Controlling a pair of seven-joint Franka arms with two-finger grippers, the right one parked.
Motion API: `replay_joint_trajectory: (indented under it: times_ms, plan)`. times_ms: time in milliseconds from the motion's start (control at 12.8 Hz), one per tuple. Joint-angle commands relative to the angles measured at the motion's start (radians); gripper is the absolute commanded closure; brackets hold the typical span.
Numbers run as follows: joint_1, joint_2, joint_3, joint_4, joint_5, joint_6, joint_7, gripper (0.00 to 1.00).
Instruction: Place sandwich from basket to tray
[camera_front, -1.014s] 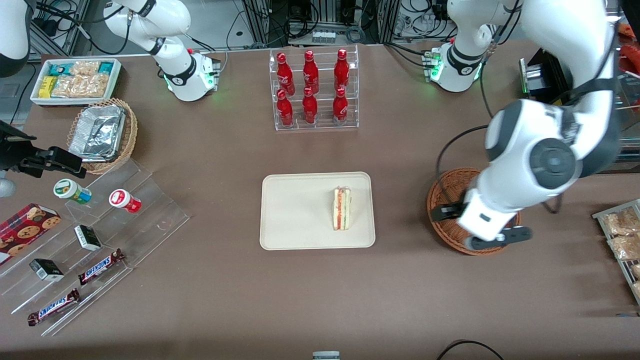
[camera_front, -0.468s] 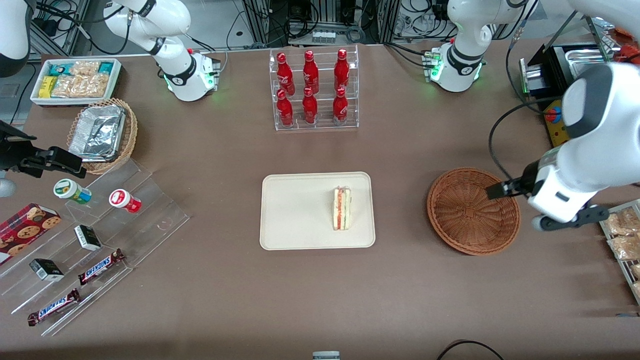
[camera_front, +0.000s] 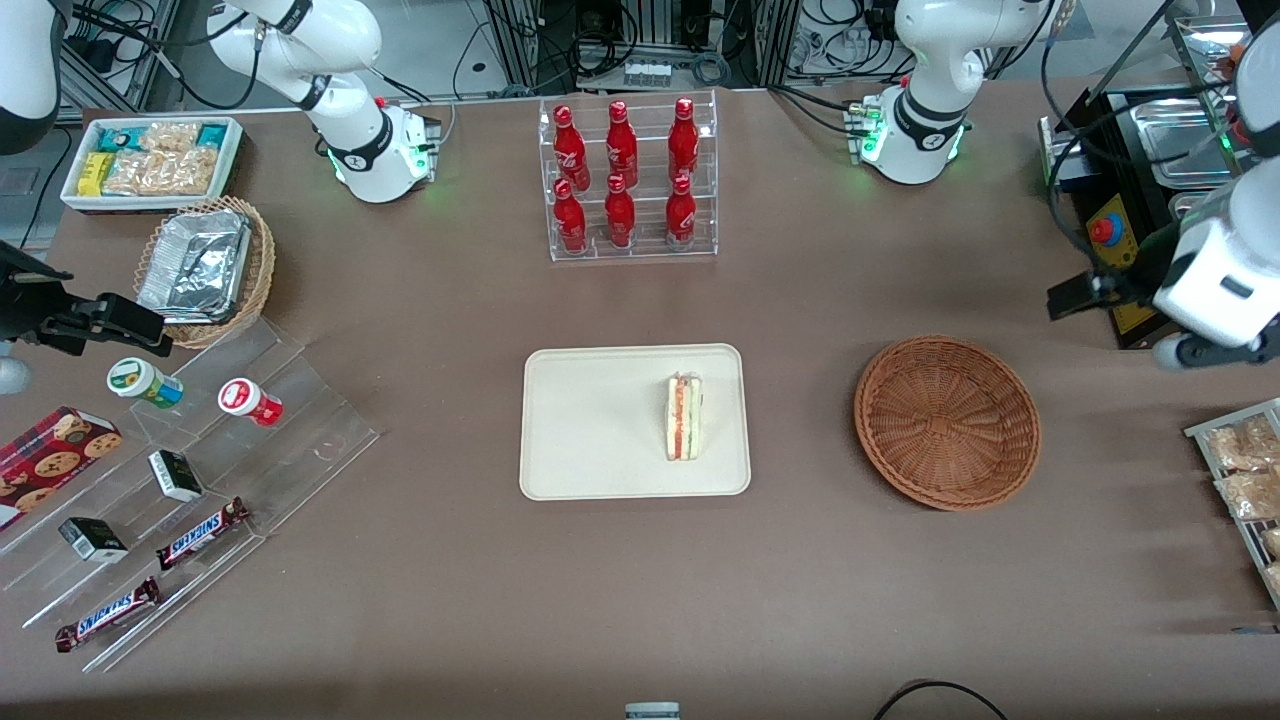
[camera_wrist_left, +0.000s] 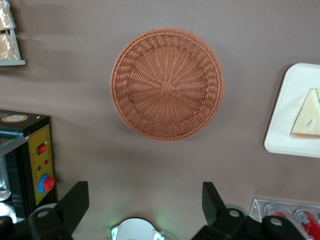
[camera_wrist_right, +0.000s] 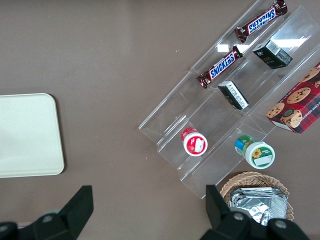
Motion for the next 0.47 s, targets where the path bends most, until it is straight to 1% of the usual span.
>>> replay_joint_trajectory:
  times_ms: [0,78,234,390]
  plan:
    - [-0.056,-0.082,0.066,-0.096,-0.012,0.003,0.018,0.0]
    - [-0.058,-0.091,0.069,-0.107,-0.012,0.012,0.029,0.0]
    - [-0.055,-0.101,0.097,-0.108,-0.012,0.014,0.115,0.0]
    - [-0.055,-0.108,0.106,-0.107,-0.01,0.016,0.144,0.0]
